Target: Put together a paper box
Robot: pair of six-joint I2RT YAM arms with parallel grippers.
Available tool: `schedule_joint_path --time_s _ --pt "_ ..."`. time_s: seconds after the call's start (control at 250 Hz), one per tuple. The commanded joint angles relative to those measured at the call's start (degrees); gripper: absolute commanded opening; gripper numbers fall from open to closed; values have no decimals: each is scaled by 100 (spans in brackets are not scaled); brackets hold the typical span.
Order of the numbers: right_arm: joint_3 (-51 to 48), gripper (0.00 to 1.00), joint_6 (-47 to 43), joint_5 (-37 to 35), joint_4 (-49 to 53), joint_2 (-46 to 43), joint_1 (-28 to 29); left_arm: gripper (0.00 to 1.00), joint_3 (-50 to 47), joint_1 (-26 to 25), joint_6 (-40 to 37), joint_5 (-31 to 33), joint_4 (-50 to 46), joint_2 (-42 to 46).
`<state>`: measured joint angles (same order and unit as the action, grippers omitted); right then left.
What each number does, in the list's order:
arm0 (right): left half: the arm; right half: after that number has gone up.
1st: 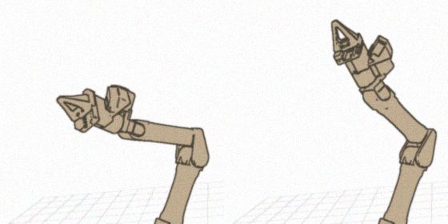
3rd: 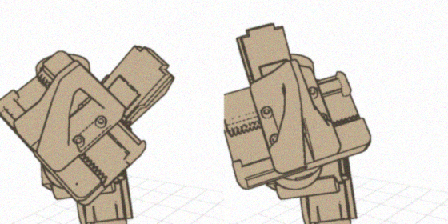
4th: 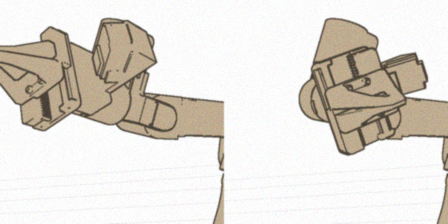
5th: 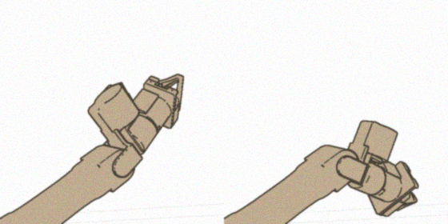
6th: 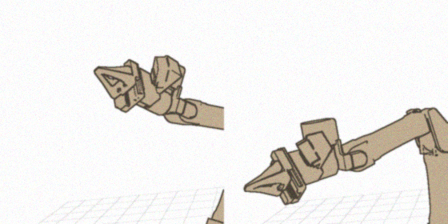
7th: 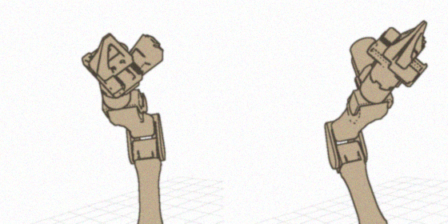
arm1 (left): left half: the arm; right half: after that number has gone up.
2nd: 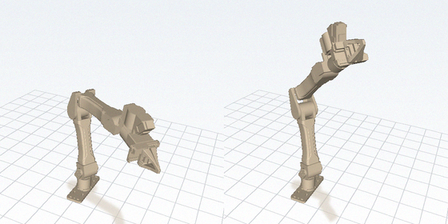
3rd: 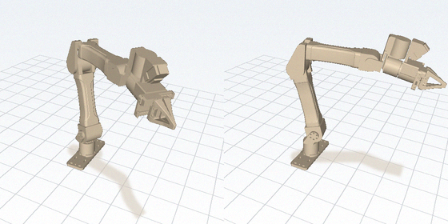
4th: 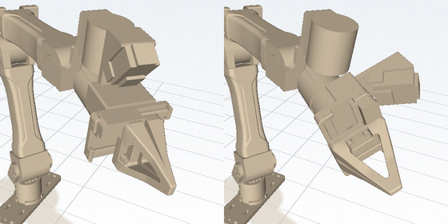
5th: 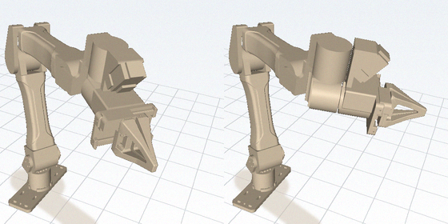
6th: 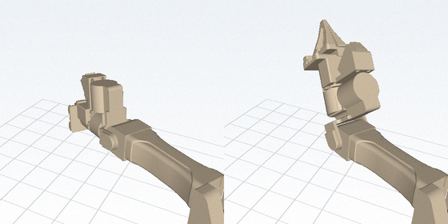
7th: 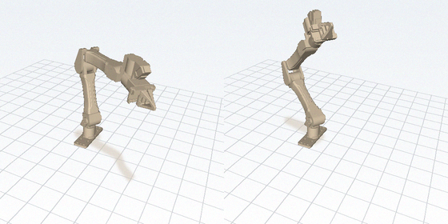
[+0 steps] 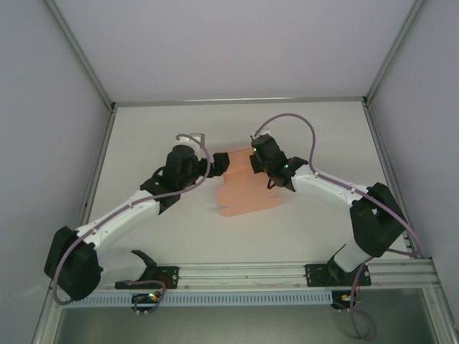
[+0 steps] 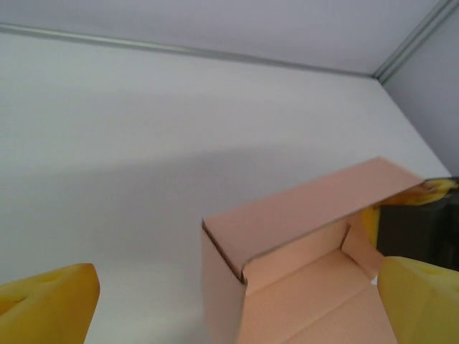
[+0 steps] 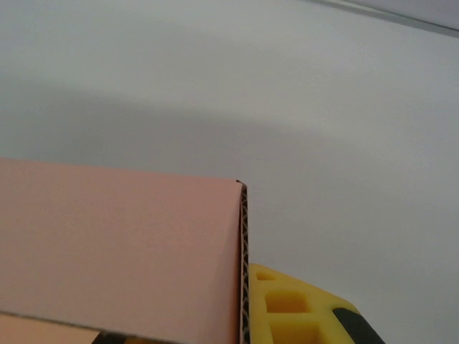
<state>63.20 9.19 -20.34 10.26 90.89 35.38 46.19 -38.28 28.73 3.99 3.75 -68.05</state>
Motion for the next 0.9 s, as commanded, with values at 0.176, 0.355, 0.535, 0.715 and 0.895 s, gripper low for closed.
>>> schedule_joint_path --time_s 0.176,0.355,0.535,0.715,0.895 --pt "887 3 -5145 2012 2397 437 40 100 -490 774 247 48 -704 1025" --pt "1850 8 -7645 1528 3223 1472 266 100 -682 1290 442 -232 -799 999" --pt "2644 15 -9060 1061 3305 2522 727 100 -721 1610 457 -258 -975 874" --pt "2805 20 -9532 962 2821 3056 1071 100 -814 1848 512 -311 -1035 872" --pt "2876 59 -8833 1120 2938 2664 1079 100 -887 2001 503 -372 -1092 997"
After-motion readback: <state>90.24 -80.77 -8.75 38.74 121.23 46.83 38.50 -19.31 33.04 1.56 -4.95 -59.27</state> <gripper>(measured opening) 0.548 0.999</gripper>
